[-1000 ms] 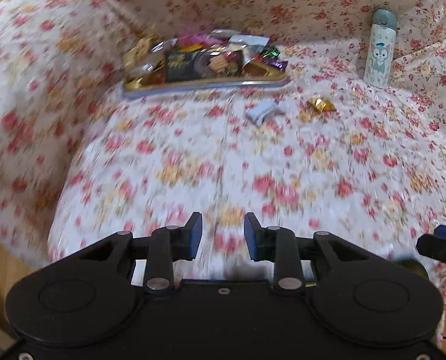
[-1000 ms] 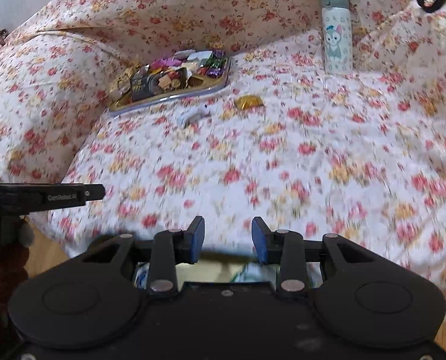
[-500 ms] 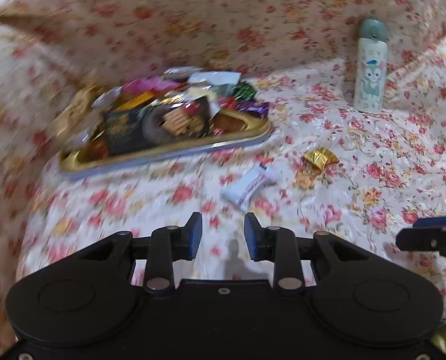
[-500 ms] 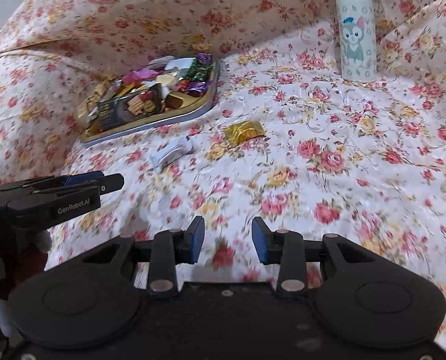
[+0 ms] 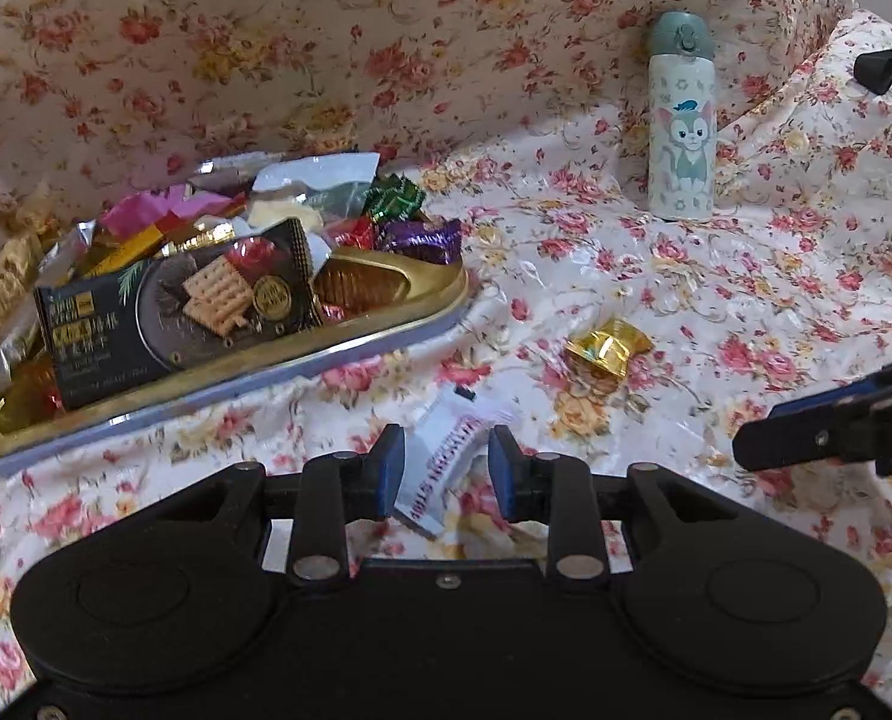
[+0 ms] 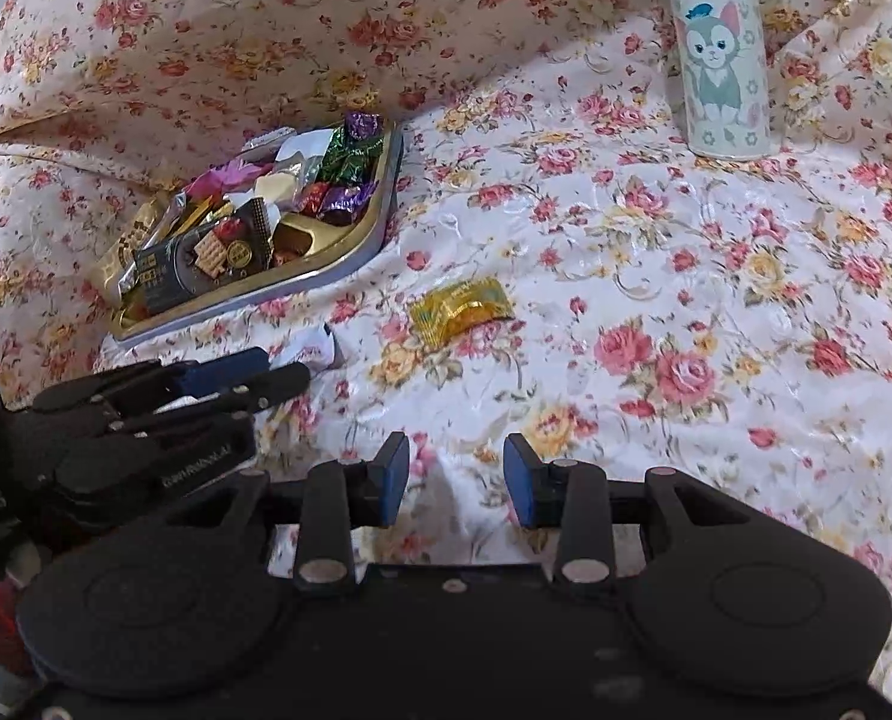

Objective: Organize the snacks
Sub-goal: 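Close the left tool on the white hawthorn strip while the right tool approaches the gold candy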

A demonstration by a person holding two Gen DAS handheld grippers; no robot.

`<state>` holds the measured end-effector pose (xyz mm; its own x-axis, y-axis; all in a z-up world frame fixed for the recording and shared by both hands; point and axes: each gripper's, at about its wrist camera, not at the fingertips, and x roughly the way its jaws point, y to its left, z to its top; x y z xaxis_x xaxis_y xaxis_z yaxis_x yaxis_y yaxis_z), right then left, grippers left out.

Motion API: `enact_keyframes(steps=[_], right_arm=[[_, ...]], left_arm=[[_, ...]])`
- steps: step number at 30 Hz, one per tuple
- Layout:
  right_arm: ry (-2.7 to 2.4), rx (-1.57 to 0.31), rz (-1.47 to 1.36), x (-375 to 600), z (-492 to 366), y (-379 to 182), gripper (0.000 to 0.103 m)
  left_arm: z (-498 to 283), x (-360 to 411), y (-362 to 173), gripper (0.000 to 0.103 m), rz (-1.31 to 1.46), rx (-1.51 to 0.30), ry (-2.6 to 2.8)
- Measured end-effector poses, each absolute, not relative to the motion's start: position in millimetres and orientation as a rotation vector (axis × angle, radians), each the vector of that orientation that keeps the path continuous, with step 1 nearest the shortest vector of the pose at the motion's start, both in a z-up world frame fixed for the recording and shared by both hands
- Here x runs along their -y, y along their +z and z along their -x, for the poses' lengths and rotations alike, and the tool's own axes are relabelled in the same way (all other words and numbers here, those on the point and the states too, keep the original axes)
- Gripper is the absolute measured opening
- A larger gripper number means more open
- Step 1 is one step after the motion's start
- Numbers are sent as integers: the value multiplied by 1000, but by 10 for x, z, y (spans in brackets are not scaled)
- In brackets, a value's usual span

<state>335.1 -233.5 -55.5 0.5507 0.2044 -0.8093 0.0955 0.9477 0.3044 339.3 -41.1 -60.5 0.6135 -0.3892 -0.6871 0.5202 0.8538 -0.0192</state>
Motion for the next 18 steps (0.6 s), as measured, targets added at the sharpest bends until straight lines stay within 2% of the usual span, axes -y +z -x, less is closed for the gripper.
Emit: enact_keyframes(steps=[5, 18], right_arm=[[71, -982, -350, 2321, -3439, -560, 38], [39, -977, -421, 2350, -3681, -602, 38]], left_arm=[[-3428, 401, -634, 43, -193, -716, -512], [-3472, 379, -709, 43, -126, -775, -526]])
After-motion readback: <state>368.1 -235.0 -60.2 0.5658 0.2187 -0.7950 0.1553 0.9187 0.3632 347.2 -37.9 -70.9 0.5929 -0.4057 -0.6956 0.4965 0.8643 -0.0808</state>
